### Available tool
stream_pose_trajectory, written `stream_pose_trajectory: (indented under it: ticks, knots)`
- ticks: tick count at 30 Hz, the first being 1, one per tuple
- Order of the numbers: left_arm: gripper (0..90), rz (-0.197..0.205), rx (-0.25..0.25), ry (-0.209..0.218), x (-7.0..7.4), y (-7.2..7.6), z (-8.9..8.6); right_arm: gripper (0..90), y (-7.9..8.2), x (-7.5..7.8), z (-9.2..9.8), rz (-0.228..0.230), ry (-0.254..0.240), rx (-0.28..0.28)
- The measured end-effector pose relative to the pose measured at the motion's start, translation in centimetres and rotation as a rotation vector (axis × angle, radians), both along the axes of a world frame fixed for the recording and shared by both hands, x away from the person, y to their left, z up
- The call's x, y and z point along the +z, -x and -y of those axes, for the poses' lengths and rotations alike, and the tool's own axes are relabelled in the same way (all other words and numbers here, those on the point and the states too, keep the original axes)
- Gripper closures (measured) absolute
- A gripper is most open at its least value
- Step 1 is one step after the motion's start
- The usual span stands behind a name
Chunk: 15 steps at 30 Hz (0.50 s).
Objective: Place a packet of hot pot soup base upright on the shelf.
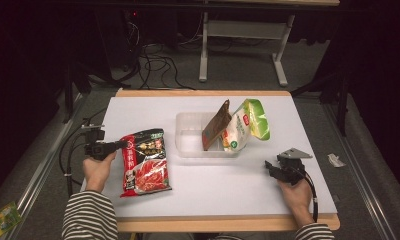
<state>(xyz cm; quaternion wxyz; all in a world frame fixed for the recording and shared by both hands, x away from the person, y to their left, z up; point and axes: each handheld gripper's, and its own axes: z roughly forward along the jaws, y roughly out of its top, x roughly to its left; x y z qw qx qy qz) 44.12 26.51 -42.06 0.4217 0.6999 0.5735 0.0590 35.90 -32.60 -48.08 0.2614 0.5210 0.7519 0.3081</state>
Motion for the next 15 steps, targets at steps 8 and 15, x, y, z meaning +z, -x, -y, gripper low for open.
stream_pose_trajectory:
  ticks: [8, 15]
  knots:
    - [86.4, 0.073, -0.086, -0.042, 4.8, 2.8, 1.2, 45.5, 0.0, 0.0, 0.0, 0.003, 0.006, 0.000]
    - [87.2, 0.119, -0.139, -0.072, 7.0, 4.5, 2.1, 45.6, 0.0, 0.0, 0.0, 0.001, 0.006, 0.000]
